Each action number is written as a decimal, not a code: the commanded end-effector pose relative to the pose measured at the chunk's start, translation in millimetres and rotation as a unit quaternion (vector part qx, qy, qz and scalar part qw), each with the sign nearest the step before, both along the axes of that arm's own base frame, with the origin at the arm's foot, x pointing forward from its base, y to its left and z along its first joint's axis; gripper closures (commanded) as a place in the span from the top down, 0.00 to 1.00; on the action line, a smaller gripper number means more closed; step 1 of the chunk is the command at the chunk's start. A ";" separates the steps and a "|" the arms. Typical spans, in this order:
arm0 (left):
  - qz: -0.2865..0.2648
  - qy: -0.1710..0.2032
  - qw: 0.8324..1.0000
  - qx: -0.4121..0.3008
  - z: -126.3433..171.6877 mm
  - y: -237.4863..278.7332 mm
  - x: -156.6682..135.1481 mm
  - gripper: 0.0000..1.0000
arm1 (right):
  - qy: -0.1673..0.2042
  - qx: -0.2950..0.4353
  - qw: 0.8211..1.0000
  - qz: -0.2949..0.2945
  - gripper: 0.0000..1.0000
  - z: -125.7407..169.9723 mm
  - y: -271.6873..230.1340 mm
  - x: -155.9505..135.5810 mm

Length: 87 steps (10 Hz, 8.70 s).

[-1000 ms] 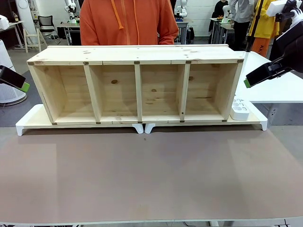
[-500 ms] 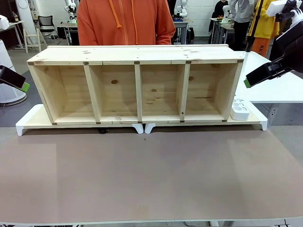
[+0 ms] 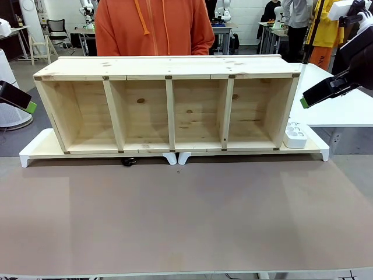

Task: Perform cable management.
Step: When the cord part of the Power Cable appears at the lower middle area of the table and stops, grasp the cord part of the Power Cable.

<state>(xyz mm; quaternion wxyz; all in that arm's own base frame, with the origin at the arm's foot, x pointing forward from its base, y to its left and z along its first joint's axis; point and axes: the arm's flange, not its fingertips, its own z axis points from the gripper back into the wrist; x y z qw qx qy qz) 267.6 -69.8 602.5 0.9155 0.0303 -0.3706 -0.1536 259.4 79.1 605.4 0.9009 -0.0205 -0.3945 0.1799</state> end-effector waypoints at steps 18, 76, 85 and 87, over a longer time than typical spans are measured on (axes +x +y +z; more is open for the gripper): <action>-0.002 0.003 1.000 0.002 -0.1 0.7 -1.4 1.00 | -0.001 -0.001 1.000 -0.001 1.00 0.1 -0.3 0.7; -0.002 0.003 1.000 0.002 -0.1 0.7 -1.4 1.00 | 0.253 -0.213 0.845 0.419 1.00 -128.6 433.8 136.1; -0.002 0.003 1.000 0.002 -0.1 0.7 -1.4 1.00 | 0.258 -0.222 0.830 0.441 1.00 -219.6 463.4 142.7; -0.002 0.003 1.000 0.002 -0.1 0.7 -1.4 1.00 | 0.276 -0.218 0.827 0.439 1.00 -233.5 465.8 149.0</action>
